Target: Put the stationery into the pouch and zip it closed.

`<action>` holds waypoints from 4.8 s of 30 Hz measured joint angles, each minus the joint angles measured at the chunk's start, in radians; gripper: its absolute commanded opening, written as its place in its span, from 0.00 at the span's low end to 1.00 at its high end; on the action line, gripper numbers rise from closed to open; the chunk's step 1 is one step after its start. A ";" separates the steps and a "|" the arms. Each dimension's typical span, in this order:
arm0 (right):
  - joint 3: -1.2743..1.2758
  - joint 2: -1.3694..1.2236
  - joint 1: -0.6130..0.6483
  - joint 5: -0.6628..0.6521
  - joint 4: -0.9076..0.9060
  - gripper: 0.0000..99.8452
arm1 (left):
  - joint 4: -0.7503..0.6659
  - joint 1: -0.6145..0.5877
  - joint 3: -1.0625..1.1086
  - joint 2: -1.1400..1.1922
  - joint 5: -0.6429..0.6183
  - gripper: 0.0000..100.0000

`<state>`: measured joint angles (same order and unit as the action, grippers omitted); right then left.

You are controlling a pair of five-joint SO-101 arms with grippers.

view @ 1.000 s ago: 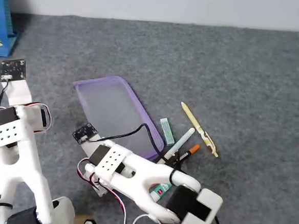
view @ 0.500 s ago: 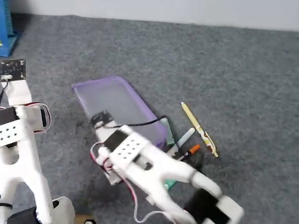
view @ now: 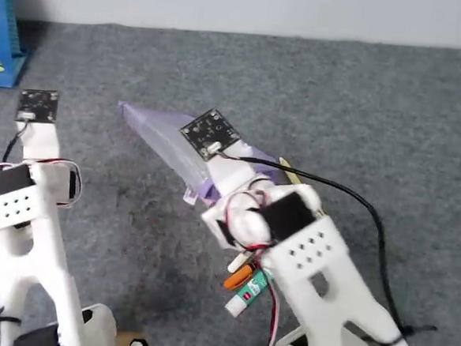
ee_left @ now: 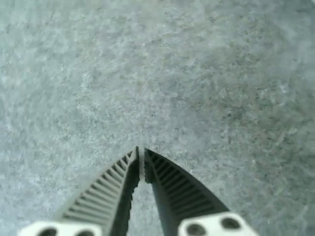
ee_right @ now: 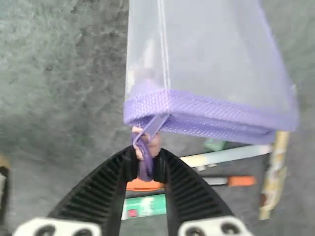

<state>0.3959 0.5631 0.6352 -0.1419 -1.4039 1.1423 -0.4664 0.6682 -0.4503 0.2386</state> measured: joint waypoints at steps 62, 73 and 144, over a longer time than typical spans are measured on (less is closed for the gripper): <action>0.160 0.365 0.135 -0.227 0.158 0.01 | 0.450 0.606 0.055 -1.011 -0.509 0.26; 0.160 0.448 0.135 -0.204 0.158 0.01 | 0.396 0.608 0.163 -1.010 -0.506 0.26; 0.160 0.479 0.226 -0.201 0.095 0.01 | 0.310 0.666 0.281 -1.010 -0.370 0.01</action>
<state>0.5554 1.0418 0.8608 -0.3429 -1.3088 1.4523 0.1995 0.9490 -1.4599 -0.1312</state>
